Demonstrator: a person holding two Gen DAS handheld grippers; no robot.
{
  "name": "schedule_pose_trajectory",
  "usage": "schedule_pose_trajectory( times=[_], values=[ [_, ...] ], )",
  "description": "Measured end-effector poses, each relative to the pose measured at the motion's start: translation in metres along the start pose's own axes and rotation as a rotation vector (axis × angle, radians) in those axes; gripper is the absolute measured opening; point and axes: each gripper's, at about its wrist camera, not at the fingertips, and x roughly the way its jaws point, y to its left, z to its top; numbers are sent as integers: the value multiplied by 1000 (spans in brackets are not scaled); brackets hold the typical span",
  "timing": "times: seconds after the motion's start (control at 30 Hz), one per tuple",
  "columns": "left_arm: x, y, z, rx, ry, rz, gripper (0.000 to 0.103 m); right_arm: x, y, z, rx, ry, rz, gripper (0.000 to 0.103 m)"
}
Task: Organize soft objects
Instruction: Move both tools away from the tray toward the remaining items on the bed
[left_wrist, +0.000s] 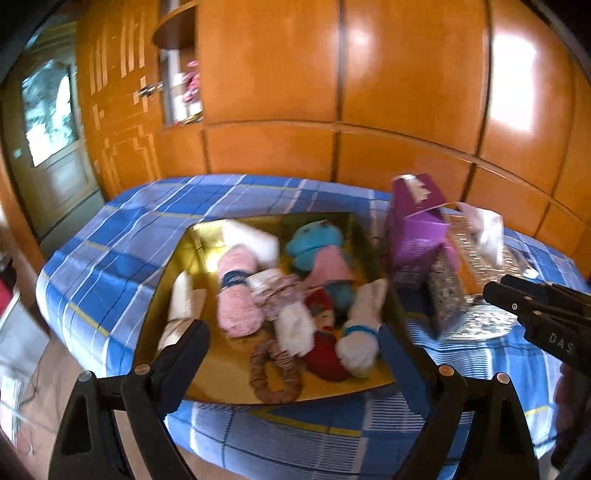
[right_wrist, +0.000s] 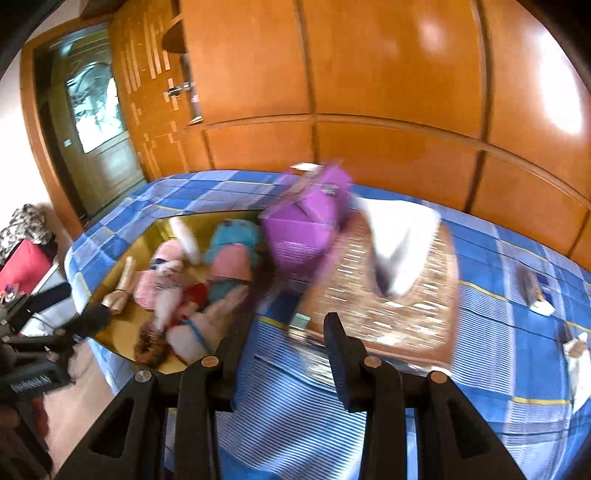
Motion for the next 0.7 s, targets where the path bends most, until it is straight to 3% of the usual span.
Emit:
schedule_pose_trajectory(
  times=[0.1,0.13,0.2,0.3,0.5,0.63,0.7],
  values=[
    [-5,-16,7,47,-23,-42,93,-13,-40,-12,60,-3,-23,37],
    [-6,-23,9,62,-26,-59,93,-19,-54,-16,74,-7,-53,43],
    [-8,-33,14,85,-28,-86,93,-27,-81,-25,122,6,-119,44],
    [-12,-52,21,126,-45,-120,93,-45,-137,-43,277,24,-137,45],
    [-18,-85,30,189,-57,-194,93,-68,-241,-92,399,110,-341,46],
    [-19,-106,33,232,-48,-249,93,-70,-308,-111,416,193,-451,63],
    [-17,-119,34,259,-24,-288,93,-69,-343,-112,426,225,-482,63]
  ],
)
